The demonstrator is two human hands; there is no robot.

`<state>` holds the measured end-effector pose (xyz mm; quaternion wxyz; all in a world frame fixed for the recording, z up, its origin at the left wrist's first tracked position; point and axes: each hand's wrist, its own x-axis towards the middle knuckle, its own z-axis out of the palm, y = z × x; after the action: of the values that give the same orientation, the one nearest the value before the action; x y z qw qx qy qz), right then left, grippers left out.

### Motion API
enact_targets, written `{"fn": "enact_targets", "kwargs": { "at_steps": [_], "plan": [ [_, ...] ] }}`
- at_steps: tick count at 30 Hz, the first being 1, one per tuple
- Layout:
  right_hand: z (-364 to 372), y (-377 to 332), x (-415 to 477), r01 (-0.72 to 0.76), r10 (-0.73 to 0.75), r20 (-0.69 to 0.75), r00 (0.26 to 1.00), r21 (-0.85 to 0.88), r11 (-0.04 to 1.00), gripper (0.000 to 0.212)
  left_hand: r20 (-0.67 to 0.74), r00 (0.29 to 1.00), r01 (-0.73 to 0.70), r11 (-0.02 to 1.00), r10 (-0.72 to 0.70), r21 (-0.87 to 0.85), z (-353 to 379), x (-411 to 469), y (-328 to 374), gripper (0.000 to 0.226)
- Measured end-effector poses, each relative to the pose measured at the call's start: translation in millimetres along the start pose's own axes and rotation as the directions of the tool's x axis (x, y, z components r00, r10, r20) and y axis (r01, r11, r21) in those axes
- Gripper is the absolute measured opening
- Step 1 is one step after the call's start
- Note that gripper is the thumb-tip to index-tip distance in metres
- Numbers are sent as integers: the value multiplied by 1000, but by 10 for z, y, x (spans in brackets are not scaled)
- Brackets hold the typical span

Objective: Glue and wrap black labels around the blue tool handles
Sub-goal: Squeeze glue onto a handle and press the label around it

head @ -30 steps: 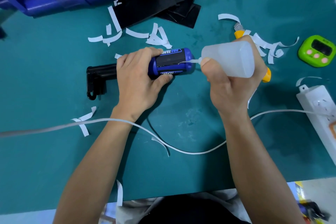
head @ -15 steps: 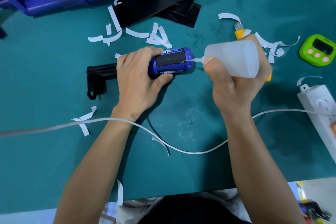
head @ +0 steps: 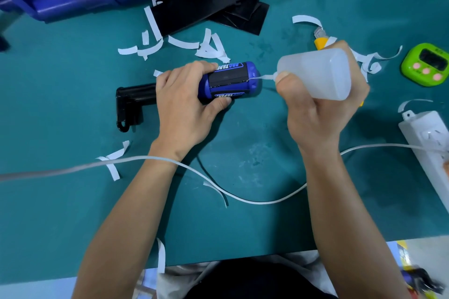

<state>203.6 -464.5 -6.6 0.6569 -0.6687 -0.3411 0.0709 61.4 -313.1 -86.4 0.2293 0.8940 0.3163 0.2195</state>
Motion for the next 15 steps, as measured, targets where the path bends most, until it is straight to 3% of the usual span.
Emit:
{"fn": "enact_targets", "kwargs": {
  "at_steps": [6,10,12,15],
  "plan": [
    [23,146,77,36,-34,-118,992,16,999,56,4,1000,11,1000,-11,6,1,-3,4,56],
    [17,89,122,-230,266,-189,945,192,954,21,-3,1000,11,1000,-11,-4,-17,-3,7,57],
    [-14,84,165,-325,404,-202,892,335,885,19,2,1000,9,1000,-9,-6,-15,-6,3,57],
    [-79,105,248,-451,580,-81,811,546,707,19,5,1000,13,1000,-13,-9,-10,-4,-1,58]
  ]
}}
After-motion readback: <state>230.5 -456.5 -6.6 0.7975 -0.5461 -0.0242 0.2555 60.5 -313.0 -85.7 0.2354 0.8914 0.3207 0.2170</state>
